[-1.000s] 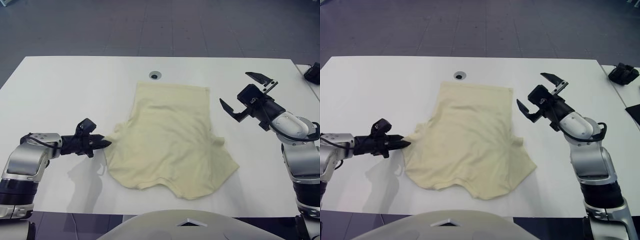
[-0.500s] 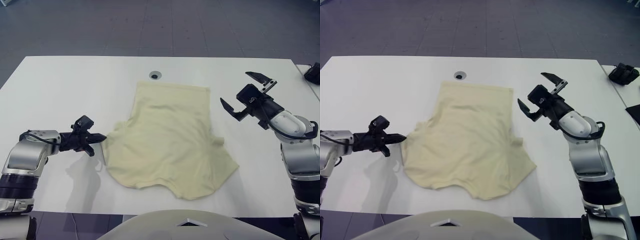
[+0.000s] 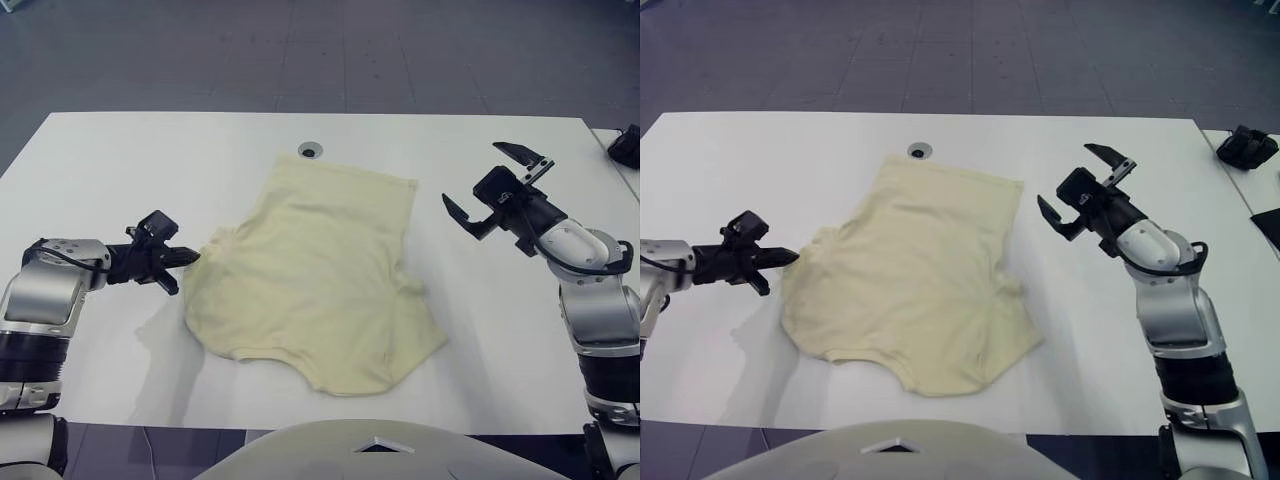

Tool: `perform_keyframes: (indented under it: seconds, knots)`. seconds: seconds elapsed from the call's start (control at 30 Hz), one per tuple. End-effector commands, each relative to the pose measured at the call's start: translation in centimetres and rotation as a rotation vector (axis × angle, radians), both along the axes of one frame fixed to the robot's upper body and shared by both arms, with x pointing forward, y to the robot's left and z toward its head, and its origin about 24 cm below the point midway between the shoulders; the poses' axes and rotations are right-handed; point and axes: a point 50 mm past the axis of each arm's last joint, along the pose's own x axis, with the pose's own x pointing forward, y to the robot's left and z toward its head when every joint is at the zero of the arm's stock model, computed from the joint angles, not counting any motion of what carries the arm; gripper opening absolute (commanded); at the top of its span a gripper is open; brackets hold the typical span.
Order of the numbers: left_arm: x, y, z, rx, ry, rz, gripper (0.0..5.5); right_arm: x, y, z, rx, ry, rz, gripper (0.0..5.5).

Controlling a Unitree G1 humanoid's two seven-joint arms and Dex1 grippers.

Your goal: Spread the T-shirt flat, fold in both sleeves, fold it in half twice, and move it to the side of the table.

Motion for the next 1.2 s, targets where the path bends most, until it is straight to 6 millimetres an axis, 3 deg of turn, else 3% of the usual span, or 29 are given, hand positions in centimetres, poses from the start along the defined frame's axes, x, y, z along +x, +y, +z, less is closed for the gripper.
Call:
perform_keyframes:
  seconds: [0.03, 0.33, 0.8, 0.87, 0.93, 1.07, 1.2]
  knots:
    - [-0.4, -1.6, 1.7, -0.018, -0.009, -0.099, 0.03, -0.5, 0.4, -0.5, 0.008, 0.006, -0.003, 5.40]
    - [-0.7, -5.7, 1.7, -0.118, -0.007, -0.207, 0.03, -0.5, 0.7, -0.6, 0.010, 0.007, 0.001, 5.40]
    - [-0.9, -9.5, -1.1, -0.150, 0.043, -0.278, 0.03, 0.0, 1.1, -0.4, 0.007, 0.005, 0.027, 5.40]
    - [-0.6, -10.0, -1.0, -0.159, 0.021, -0.270, 0.30, -0.1, 1.1, -0.5, 0.009, 0.011, 0.027, 5.40]
    - [-0.4, -10.4, -0.1, -0.222, -0.003, -0.254, 0.66, -0.3, 1.1, -0.6, 0.039, 0.040, 0.029, 5.40]
    - [0.0, -10.3, 3.8, -0.459, -0.070, -0.202, 1.33, -1.7, 0.9, -0.7, 0.214, 0.166, 0.013, 5.40]
    - [1.1, -7.2, 6.5, -0.495, -0.183, -0.039, 2.08, -6.0, 0.0, -1.9, 0.499, 0.501, -0.039, 5.40]
